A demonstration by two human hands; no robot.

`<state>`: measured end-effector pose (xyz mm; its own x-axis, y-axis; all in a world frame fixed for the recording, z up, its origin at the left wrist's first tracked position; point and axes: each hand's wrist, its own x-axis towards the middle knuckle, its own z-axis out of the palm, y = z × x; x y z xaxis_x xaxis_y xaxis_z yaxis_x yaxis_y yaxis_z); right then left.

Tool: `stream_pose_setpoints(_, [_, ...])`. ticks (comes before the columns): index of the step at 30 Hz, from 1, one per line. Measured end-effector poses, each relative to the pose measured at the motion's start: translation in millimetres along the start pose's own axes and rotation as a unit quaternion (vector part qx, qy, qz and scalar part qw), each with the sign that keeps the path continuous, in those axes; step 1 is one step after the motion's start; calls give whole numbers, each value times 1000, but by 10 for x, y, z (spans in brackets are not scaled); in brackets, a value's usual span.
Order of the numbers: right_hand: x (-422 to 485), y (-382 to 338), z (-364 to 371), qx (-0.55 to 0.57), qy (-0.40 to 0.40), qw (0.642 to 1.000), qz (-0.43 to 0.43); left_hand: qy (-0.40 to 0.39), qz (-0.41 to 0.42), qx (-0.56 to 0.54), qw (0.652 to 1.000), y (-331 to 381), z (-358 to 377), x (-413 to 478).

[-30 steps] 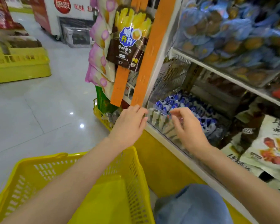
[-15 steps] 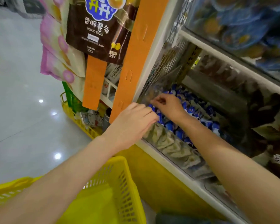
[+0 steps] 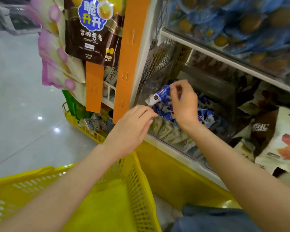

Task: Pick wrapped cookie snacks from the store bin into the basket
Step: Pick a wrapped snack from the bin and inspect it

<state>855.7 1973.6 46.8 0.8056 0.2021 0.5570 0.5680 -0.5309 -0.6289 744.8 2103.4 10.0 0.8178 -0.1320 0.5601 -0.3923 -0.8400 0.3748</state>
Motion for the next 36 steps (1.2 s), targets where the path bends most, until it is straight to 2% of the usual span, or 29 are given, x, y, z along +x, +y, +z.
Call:
stream_pose_setpoints(2, [-137,-124,-180,36,26,999,-15,54,-69,-94,992,152,29,-207])
stream_pose_setpoints(4, [-337,-218,-340,68,24,996,-43,92,-185,-235,950,303,98,-415])
stream_pose_setpoints(5, [-472,-248,-390,91,4,995,-43,98,-254,-317,908,373,132,-504])
stream_pose_setpoints(6, [-630,-266,-418,113,-26,993,-35,95,-321,-407,850,437,163,-586])
stream_pose_setpoints(8, [-998,-264,-412,162,-90,983,-2,64,-413,-567,710,538,211,-754])
stream_pose_setpoints(9, [-1188,-247,-390,186,-114,976,18,48,-430,-615,659,573,241,-861])
stream_pose_setpoints(10, [-1367,-229,-360,206,-137,968,42,37,-431,-639,636,613,266,-973])
stream_pose_setpoints(11, [-1527,-209,-326,224,-159,959,71,33,-427,-641,637,651,283,-1078])
stream_pose_setpoints(12, [-1661,-195,-287,242,-185,946,108,38,-422,-625,655,670,291,-1176])
stream_pose_setpoints(15, [-1926,-189,-138,301,-290,881,223,62,-406,-508,758,586,281,-1434])
stream_pose_setpoints(18, [-2089,-227,71,279,-365,857,236,-1,-376,-401,835,429,208,-1714])
stream_pose_setpoints(20, [-2157,-285,239,277,-382,845,250,-20,-367,-354,860,290,170,-1936])
stream_pose_setpoints(23, [-2260,-347,522,264,-384,837,288,67,-432,-275,857,-14,50,-2247])
stream_pose_setpoints(26, [-2441,-398,807,246,-411,819,316,108,-505,-68,854,-404,-127,-2629])
stream_pose_setpoints(28, [-2576,-441,978,233,-431,806,332,107,-553,76,823,-629,-272,-2902])
stream_pose_setpoints(30, [-2699,-497,1136,228,-451,793,341,109,-606,164,770,-782,-425,-3154])
stream_pose_setpoints(32, [-2801,-565,1283,225,-464,784,346,96,-669,165,718,-880,-528,-3382])
stream_pose_setpoints(34, [-2873,-625,1415,216,-477,781,340,69,-721,104,681,-930,-559,-3537])
stream_pose_setpoints(36, [-2912,-676,1520,213,-488,777,336,42,-720,86,688,-965,-541,-3613])
